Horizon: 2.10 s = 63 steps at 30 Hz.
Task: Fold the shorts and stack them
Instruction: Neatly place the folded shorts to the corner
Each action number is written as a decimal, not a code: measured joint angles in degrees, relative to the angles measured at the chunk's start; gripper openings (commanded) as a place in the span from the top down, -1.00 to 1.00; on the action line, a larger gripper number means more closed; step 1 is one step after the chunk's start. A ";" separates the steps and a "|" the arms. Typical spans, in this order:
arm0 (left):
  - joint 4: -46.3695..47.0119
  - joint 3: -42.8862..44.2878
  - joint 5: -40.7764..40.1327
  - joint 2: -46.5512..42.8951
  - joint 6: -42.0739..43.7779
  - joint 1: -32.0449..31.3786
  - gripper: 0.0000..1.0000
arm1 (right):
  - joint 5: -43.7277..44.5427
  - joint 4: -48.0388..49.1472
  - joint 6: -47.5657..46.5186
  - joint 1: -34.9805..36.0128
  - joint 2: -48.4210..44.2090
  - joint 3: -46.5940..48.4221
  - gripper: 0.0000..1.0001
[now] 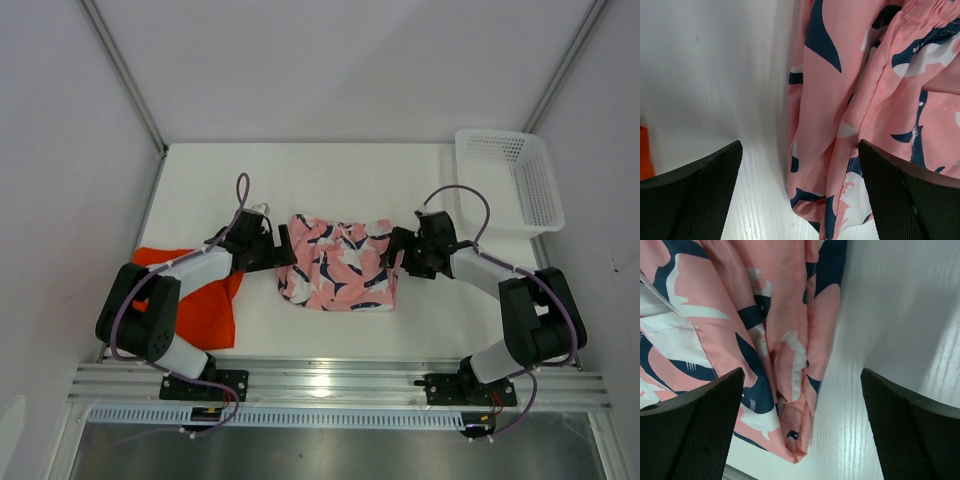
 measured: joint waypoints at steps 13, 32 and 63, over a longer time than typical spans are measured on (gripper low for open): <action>11.63 -0.39 3.80 6.08 -0.11 0.00 -0.98 | -5.03 11.15 1.33 1.97 5.95 1.11 -0.63; 12.70 2.71 8.76 12.63 0.24 -1.57 1.00 | -3.21 10.01 2.91 7.54 7.10 1.09 1.00; -45.46 19.10 -16.50 -29.57 9.40 27.63 1.00 | 2.16 2.29 9.86 43.45 21.16 40.89 1.00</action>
